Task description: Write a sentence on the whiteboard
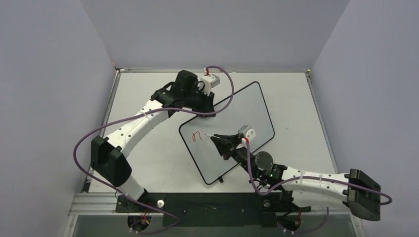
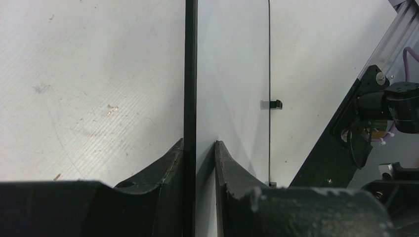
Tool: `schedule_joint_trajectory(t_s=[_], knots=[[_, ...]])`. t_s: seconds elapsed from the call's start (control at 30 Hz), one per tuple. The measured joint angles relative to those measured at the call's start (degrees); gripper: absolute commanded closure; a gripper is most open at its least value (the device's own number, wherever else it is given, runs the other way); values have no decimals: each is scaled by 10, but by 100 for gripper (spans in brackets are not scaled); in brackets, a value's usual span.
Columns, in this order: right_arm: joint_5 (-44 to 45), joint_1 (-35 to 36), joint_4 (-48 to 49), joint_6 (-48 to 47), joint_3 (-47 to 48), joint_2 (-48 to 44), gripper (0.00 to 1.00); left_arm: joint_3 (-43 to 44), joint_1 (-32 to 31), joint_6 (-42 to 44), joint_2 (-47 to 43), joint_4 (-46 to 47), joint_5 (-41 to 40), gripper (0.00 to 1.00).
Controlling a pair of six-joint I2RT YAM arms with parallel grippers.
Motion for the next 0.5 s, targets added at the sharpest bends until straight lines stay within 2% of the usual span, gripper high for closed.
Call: schedule_joint_trajectory(t_s=[0.5], knots=[[18, -24, -5, -15, 6, 29, 100, -4, -3, 0, -6, 1, -5, 100]])
